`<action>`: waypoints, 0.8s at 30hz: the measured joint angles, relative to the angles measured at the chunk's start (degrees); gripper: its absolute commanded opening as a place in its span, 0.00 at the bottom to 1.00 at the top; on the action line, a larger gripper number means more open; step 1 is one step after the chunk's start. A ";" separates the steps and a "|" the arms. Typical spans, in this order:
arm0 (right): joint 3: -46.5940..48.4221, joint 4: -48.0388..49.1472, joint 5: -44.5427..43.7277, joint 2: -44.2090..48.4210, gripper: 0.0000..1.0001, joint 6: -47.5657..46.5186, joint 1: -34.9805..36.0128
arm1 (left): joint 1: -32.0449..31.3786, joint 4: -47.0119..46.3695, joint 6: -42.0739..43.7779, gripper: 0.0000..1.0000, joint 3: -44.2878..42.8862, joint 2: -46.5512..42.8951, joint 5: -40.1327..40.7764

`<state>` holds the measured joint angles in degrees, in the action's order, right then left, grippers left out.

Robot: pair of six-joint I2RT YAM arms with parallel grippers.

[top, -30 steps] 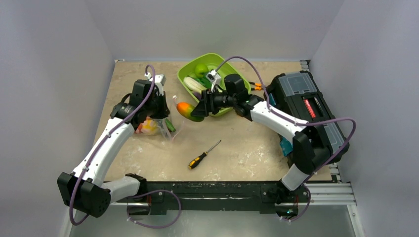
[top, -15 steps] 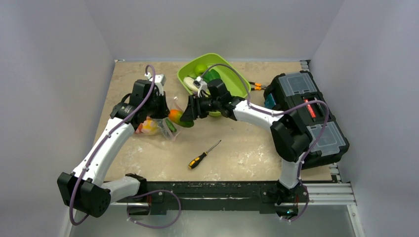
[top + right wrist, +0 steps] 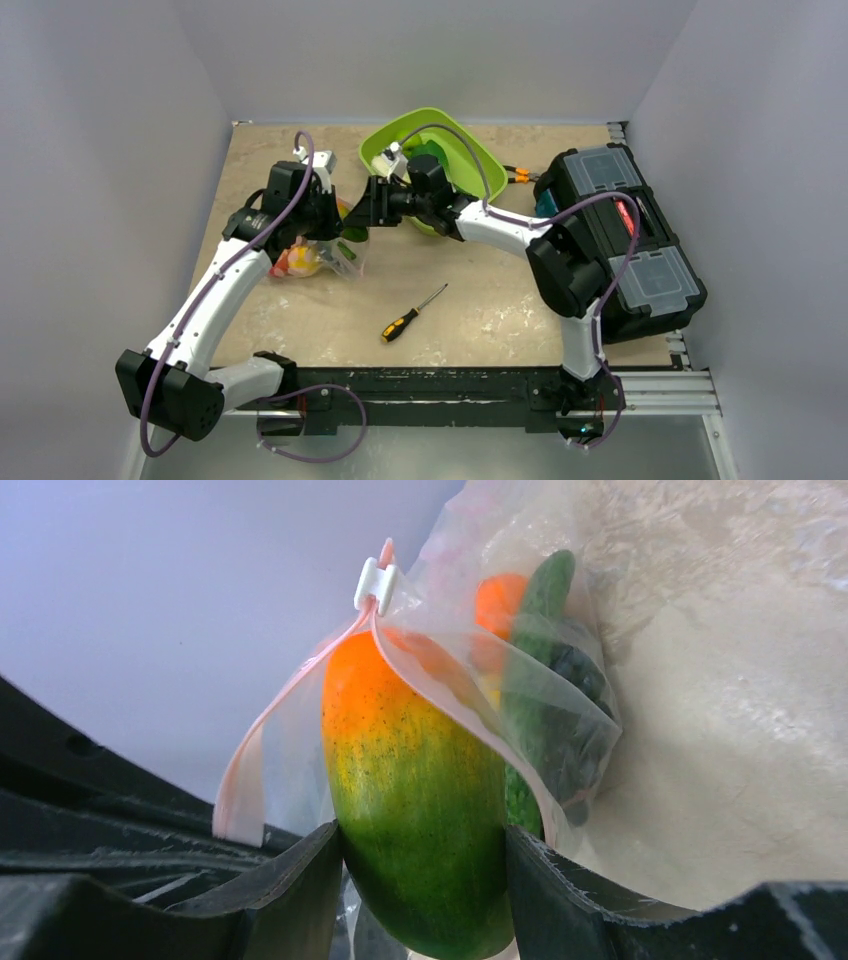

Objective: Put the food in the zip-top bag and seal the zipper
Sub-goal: Place the fake fruit in the zipper food storage bag.

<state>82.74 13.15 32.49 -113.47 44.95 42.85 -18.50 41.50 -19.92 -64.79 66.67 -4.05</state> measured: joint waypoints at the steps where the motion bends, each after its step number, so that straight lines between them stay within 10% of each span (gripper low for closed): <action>1: 0.28 0.42 0.02 -0.63 0.00 0.59 0.28 | 0.00 0.04 0.00 0.00 0.00 -0.04 0.00; 24: 3.19 3.58 -0.20 -4.61 0.15 3.87 3.45 | 0.00 0.15 0.00 0.00 0.04 -3.87 0.66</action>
<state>85.93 16.73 32.29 -118.08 48.82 46.30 -18.50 41.65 -19.92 -64.75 62.81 -3.40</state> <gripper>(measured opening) 0.541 0.006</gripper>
